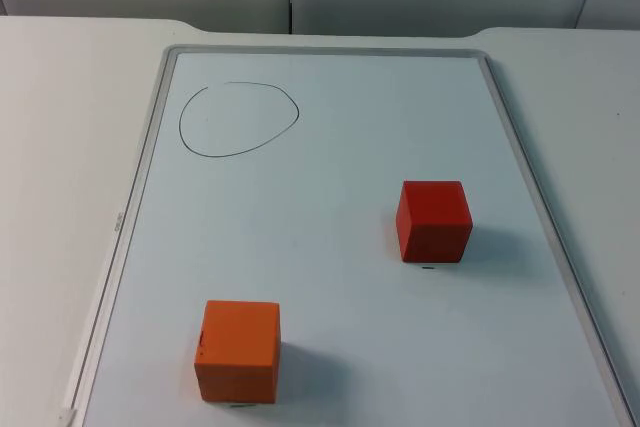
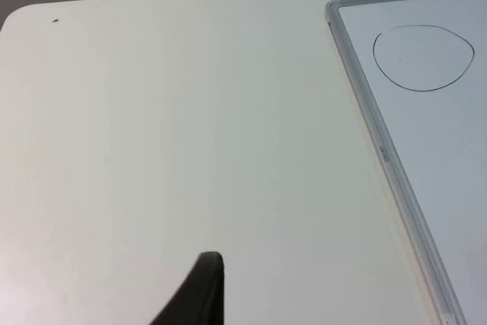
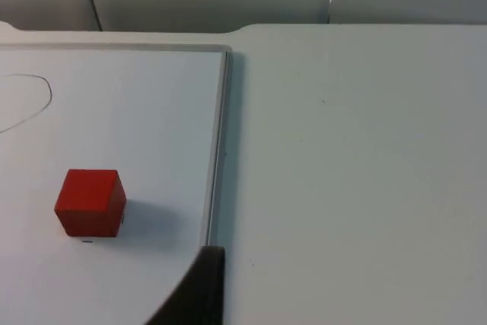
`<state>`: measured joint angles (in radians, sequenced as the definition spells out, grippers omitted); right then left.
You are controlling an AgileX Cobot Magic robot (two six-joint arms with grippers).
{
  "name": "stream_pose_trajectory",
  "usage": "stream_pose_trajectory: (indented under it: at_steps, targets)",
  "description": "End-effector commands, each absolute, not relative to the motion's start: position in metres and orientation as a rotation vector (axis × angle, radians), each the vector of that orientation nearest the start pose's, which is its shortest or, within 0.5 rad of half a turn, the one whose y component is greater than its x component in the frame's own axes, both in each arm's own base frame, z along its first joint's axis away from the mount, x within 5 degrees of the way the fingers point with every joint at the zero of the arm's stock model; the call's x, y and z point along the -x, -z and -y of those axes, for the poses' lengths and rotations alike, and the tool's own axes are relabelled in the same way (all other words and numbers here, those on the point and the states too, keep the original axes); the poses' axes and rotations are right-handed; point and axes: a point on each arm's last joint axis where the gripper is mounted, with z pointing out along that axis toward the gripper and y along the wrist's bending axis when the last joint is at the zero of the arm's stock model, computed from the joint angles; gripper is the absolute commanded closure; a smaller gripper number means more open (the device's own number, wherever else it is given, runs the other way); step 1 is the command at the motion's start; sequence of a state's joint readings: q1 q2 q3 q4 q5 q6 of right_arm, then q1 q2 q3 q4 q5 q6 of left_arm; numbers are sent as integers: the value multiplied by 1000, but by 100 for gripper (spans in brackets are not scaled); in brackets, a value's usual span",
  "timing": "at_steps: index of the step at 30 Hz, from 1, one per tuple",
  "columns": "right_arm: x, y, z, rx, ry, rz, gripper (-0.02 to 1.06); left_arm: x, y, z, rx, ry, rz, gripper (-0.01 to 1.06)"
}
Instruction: Pick up one cube with the left hand and another cube with the right hand. First place the cube in the right hand at the target position, then stack the cube in the left hand on top.
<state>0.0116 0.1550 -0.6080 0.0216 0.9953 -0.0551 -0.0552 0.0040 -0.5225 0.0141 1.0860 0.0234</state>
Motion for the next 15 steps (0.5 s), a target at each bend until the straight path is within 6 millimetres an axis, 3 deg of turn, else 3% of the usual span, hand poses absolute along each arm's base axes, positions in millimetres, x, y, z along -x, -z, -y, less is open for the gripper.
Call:
stream_pose_trajectory:
  at_steps: [1,6,8,10,13,15]
  targets:
    - [-27,-326,-4,111,4,-2021,0,7,-280,-1,-70,8,-2046,0]
    - [-60,-351,-8,182,-18,-2040,0,7,-280,-1,-70,8,-2046,0]
    - [-88,-365,-13,221,-76,-2068,0,7,-280,-1,-70,8,-2046,0]
    - [-94,-367,-15,237,-91,-2075,0,7,-280,-1,-70,8,-2046,0]
    - [-138,-378,-26,321,-213,-2127,0,7,-280,-1,-70,8,-2046,0]
    - [-157,-382,-30,352,-261,-2143,0,7,-280,-1,-70,8,-2046,0]
